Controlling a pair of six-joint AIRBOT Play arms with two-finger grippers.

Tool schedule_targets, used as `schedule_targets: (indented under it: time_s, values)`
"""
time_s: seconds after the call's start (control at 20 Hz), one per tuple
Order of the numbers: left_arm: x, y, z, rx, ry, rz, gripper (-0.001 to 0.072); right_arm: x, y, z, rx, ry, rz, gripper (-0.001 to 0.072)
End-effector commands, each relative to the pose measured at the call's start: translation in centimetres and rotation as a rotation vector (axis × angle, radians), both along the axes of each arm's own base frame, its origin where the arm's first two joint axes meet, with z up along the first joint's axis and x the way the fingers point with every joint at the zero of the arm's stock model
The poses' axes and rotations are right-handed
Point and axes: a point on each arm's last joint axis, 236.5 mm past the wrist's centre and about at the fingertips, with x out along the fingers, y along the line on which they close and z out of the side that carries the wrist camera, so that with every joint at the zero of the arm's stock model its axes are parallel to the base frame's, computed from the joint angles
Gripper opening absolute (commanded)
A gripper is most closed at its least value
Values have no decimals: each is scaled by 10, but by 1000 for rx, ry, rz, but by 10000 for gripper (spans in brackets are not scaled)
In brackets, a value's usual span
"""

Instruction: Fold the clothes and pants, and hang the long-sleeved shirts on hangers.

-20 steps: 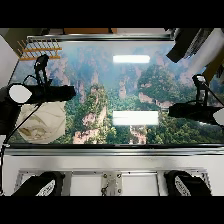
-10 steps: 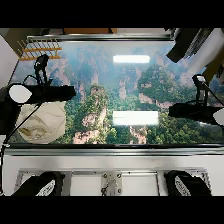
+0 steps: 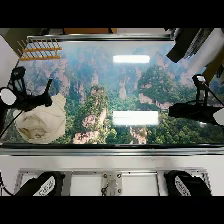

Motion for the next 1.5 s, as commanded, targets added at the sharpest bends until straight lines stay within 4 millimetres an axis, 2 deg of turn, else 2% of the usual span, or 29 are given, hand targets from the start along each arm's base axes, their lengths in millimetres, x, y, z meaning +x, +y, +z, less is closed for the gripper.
schedule_targets:
  time_s: [0.0, 0.1, 0.2, 0.25, 0.35, 0.4, 0.45, 0.5, 0.55, 0.65, 0.75, 0.85, 0.95, 1.05, 1.1, 1.2, 1.35, 1.45]
  values:
    - [-41, 47, -62, 2, 158, 142, 693, 0, 0, 0, 0, 0, 1, 15]
    - [-45, 43, -88, -34, 196, 155, 693, 0, 0, 0, 0, 0, 1, 15]
    - [-34, 32, -100, -61, 194, 140, 693, 0, 0, 0, 0, 0, 1, 15]
    - [-26, 27, -100, -58, 187, 123, 657, 0, 0, 0, 0, 0, 1, 15]
    - [-4, 15, -88, -51, 161, 82, 141, 0, 0, 0, 0, 0, 1, 15]
    - [12, 5, -72, -45, 122, 48, 17, 0, 0, 0, 0, 0, 1, 15]
    - [28, -12, -51, -48, 71, 6, 17, 0, 0, 0, 0, 0, 1, 15]
    - [47, -34, -21, -55, -5, -45, 17, 0, 0, 0, 0, 0, 1, 15]
    - [61, -62, 11, -67, -87, -108, 17, 0, 0, 0, 0, 0, 1, 15]
    - [77, -131, 93, -98, -280, -261, 17, 0, 0, 0, 0, 0, 1, 15]
    - [68, -194, 172, -129, -465, -410, 18, 0, 0, 0, 1, 0, 0, 15]
    - [38, -250, 243, -169, -640, -555, 17, 0, 0, 0, 1, 0, 1, 15]
    - [0, -291, 281, -224, -721, -672, 17, 0, 0, 0, 0, 0, 1, 15]
    - [-29, -320, 286, -263, -726, -763, 17, 0, 0, 0, 3, 0, -2, 15]
    - [-39, -330, 278, -272, -706, -795, 17, 0, 3, 1, 18, 1, -4, 16]
    - [-46, -343, 245, -267, -634, -831, 18, -2, 15, 4, 78, 11, 7, 15]
    - [-35, -350, 183, -238, -498, -829, 18, 0, 12, 8, 3, -30, 82, 15]
    - [-13, -345, 150, -208, -425, -791, 18, 2, 2, 12, -49, -41, 78, 15]
